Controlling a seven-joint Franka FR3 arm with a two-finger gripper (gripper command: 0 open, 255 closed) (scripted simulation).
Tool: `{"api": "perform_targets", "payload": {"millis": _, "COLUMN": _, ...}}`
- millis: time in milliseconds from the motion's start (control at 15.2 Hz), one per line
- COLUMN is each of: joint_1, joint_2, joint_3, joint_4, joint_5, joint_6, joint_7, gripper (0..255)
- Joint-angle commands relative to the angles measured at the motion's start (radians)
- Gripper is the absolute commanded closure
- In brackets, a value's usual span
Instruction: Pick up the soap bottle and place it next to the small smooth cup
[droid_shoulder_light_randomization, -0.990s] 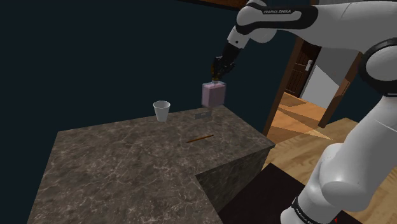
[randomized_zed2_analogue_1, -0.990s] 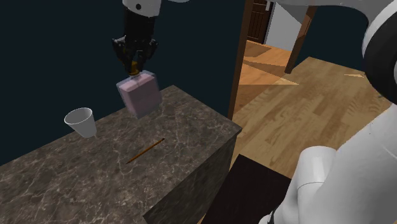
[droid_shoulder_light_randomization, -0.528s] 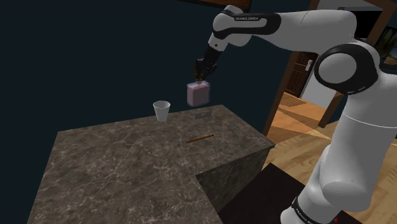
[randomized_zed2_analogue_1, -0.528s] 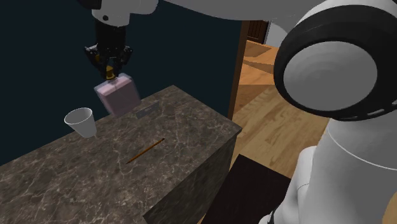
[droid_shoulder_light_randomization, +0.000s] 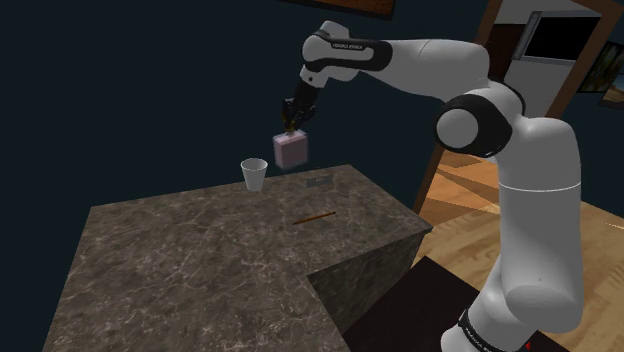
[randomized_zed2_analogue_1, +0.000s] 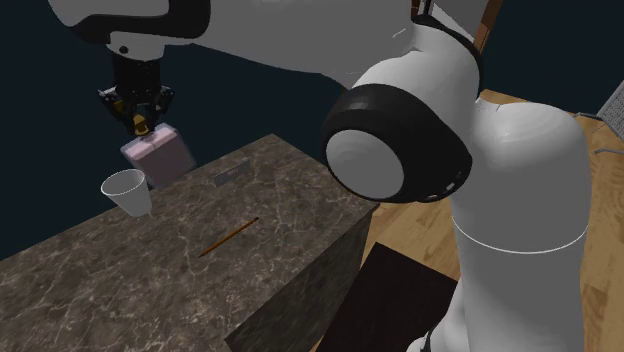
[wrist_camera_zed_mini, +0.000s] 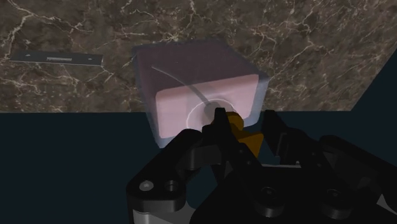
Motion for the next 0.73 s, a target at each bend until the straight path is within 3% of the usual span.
{"api": "perform_targets", "payload": {"millis": 0, "joint_1": 0.000, "joint_2": 0.012, "joint_3": 0.002, "joint_4": -0.008, "joint_5": 0.004, "joint_6": 0.021, "joint_7": -0.005, "gripper": 255}}
{"api": "perform_targets", "payload": {"millis": 660, "joint_1": 0.011, "joint_2": 0.004, "joint_3": 0.007, "joint_4": -0.153, "joint_5": 0.017, "joint_6": 0.155, "joint_7": -0.039, "gripper": 255}}
